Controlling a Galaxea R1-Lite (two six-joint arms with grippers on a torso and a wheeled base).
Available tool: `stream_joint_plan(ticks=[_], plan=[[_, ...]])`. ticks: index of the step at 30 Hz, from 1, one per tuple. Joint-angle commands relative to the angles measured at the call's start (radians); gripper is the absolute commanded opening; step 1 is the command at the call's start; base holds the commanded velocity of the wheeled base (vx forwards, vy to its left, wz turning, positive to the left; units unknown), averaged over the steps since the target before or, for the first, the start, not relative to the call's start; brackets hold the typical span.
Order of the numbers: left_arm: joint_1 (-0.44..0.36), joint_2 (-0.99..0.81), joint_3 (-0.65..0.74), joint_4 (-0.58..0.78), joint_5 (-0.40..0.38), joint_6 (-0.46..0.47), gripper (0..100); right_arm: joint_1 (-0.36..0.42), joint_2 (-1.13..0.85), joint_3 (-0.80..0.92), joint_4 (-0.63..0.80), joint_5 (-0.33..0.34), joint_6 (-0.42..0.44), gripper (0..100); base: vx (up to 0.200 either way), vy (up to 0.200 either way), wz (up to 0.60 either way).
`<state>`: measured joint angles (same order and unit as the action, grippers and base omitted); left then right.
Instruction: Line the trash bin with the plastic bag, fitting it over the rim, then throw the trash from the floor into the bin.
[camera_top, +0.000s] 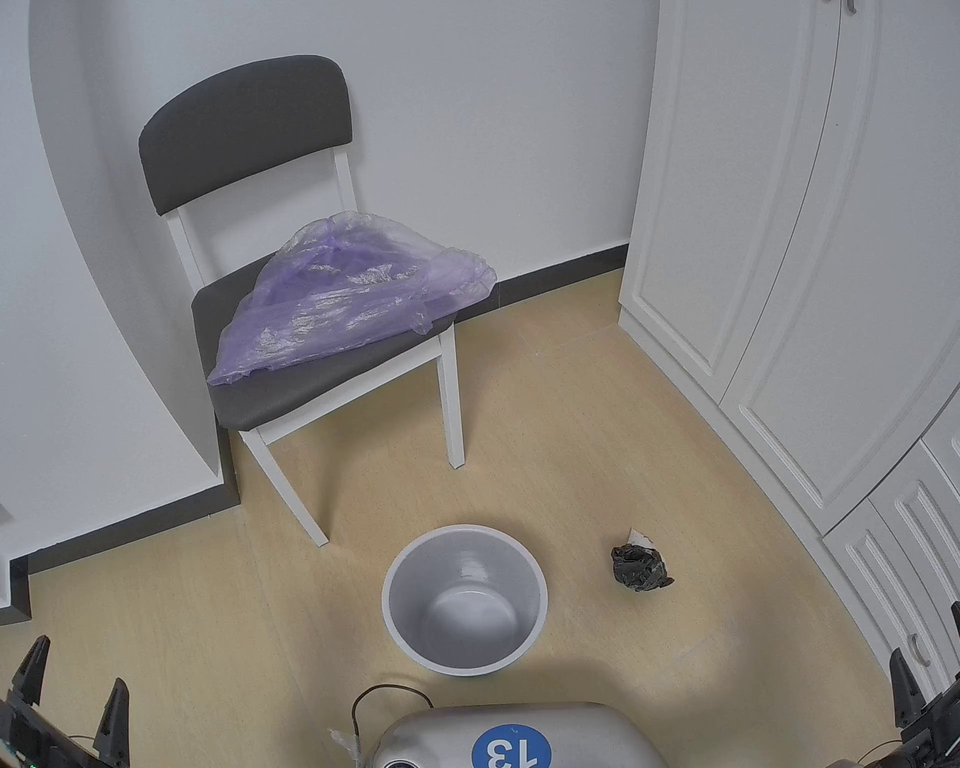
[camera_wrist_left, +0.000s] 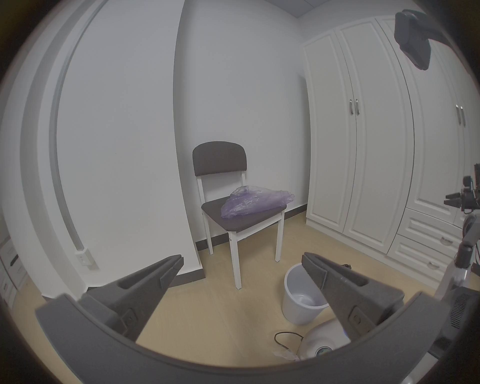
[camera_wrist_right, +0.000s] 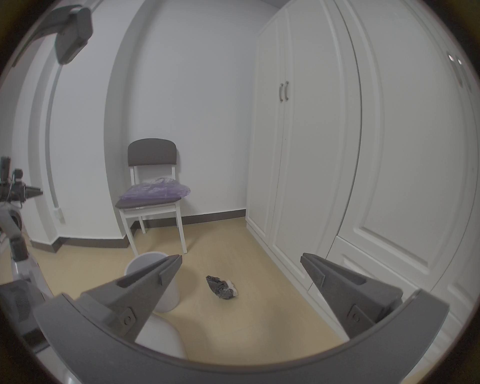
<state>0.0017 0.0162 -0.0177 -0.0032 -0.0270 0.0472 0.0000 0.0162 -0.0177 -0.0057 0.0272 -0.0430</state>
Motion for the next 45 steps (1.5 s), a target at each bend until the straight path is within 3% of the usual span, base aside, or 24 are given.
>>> stream_joint_plan(ticks=[1,2,8,12,13,16,17,19,21,23,28,36,41,45], plan=[[0.000,-0.015,0.018,0.003,0.029,-0.063,100,0.000,-0.016,0.018,0.003,-0.069,0.077,100,0.000,0.000,0.00],[0.000,-0.015,0.018,0.002,0.067,-0.086,100,0.000,-0.016,0.018,0.003,-0.102,0.086,100,0.000,0.000,0.00],[0.001,-0.016,0.018,0.000,0.070,-0.076,100,0.000,-0.016,0.018,0.000,-0.107,0.086,100,0.000,0.000,0.00],[0.001,-0.016,0.018,-0.004,0.022,-0.001,100,0.000,-0.016,0.010,-0.034,-0.041,0.000,100,0.000,0.000,0.00],[0.001,-0.016,0.018,-0.006,0.009,0.003,100,0.000,-0.016,-0.011,-0.111,0.022,-0.006,100,0.000,0.000,0.00],[0.001,-0.016,0.018,-0.011,0.025,-0.018,100,0.000,-0.016,-0.062,-0.181,0.065,0.086,100,0.000,0.000,0.00],[0.000,-0.016,0.002,-0.038,0.045,-0.104,100,0.000,-0.016,-0.084,-0.169,0.023,0.158,100,0.000,0.000,0.00],[-0.002,-0.015,-0.064,-0.132,0.030,-0.279,100,0.002,-0.016,-0.087,-0.138,-0.076,0.181,100,0.000,0.000,0.00],[-0.005,-0.005,-0.119,-0.155,0.007,-0.346,100,0.002,-0.016,-0.087,-0.105,-0.135,0.186,100,0.000,0.000,0.00],[-0.006,-0.004,-0.137,-0.146,-0.001,-0.316,100,0.002,-0.016,-0.091,-0.086,-0.147,0.186,100,0.000,0.000,0.00],[-0.008,0.007,-0.182,-0.123,-0.002,-0.138,100,0.012,0.018,-0.148,-0.076,-0.122,0.167,100,0.000,0.000,0.00],[-0.023,0.091,-0.249,-0.027,0.001,-0.058,100,0.018,0.110,-0.223,-0.079,-0.112,0.109,100,0.000,0.000,0.00],[-0.022,0.182,-0.257,-0.038,0.006,-0.036,100,0.017,0.100,-0.168,-0.062,-0.110,0.107,100,0.000,0.000,0.00],[-0.023,0.266,-0.289,-0.037,-0.001,-0.015,100,0.014,0.059,-0.065,-0.056,-0.110,0.058,100,0.000,0.000,0.00]])
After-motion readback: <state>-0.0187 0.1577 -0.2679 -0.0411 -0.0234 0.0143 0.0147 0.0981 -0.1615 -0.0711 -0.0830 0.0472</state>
